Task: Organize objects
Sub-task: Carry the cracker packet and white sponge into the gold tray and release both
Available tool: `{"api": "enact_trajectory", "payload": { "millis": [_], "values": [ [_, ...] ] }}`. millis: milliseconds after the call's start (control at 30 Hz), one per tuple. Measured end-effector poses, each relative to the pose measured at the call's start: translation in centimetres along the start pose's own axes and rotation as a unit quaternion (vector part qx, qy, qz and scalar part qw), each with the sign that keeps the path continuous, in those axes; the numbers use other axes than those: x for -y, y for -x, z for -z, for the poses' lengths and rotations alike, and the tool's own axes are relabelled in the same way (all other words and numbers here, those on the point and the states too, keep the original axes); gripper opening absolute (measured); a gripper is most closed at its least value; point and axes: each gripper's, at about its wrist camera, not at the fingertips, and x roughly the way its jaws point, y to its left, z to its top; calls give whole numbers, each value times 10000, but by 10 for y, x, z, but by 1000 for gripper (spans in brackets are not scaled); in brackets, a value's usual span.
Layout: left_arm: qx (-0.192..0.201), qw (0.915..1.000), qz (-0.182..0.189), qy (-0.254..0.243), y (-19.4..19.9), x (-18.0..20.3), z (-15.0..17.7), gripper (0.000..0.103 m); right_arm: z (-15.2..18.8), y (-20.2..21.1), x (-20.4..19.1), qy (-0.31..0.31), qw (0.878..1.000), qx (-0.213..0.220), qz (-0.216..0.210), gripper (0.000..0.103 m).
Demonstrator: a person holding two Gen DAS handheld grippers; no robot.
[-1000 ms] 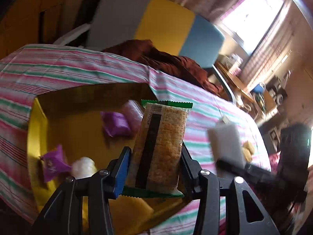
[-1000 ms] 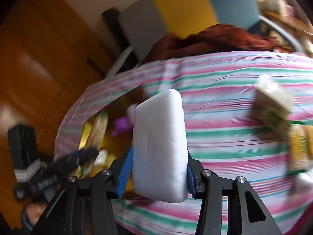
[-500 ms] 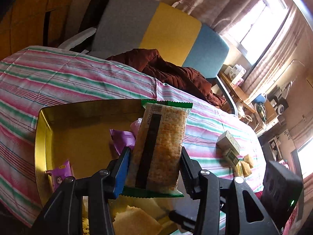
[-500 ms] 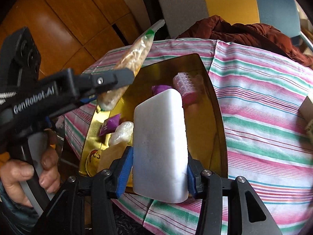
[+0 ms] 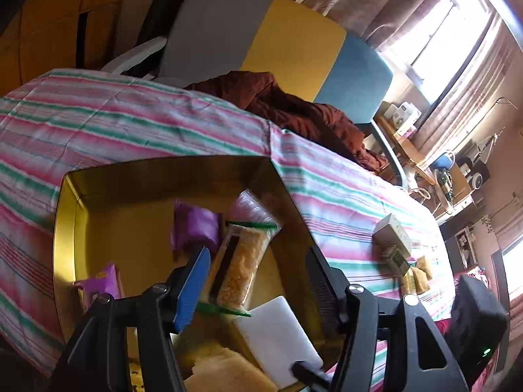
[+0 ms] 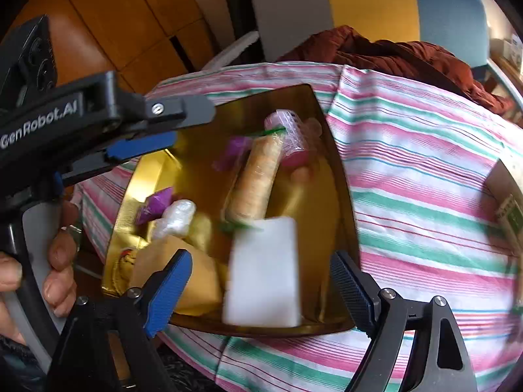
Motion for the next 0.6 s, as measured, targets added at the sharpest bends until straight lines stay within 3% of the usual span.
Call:
{"api": "enact_trajectory", "payload": {
  "millis": [167, 367, 600],
  "values": [
    [9, 9997, -150, 207, 5, -15, 15, 61, 3, 10, 3, 71, 9994, 197, 265, 102],
    [423, 9964, -711, -171, 28, -9, 38, 61, 8, 14, -6, 401, 9952, 442, 777, 103],
    [927, 9848, -1349, -580, 55, 2, 55, 62, 12, 23, -22, 900, 9816, 936, 1403, 103]
  ]
}}
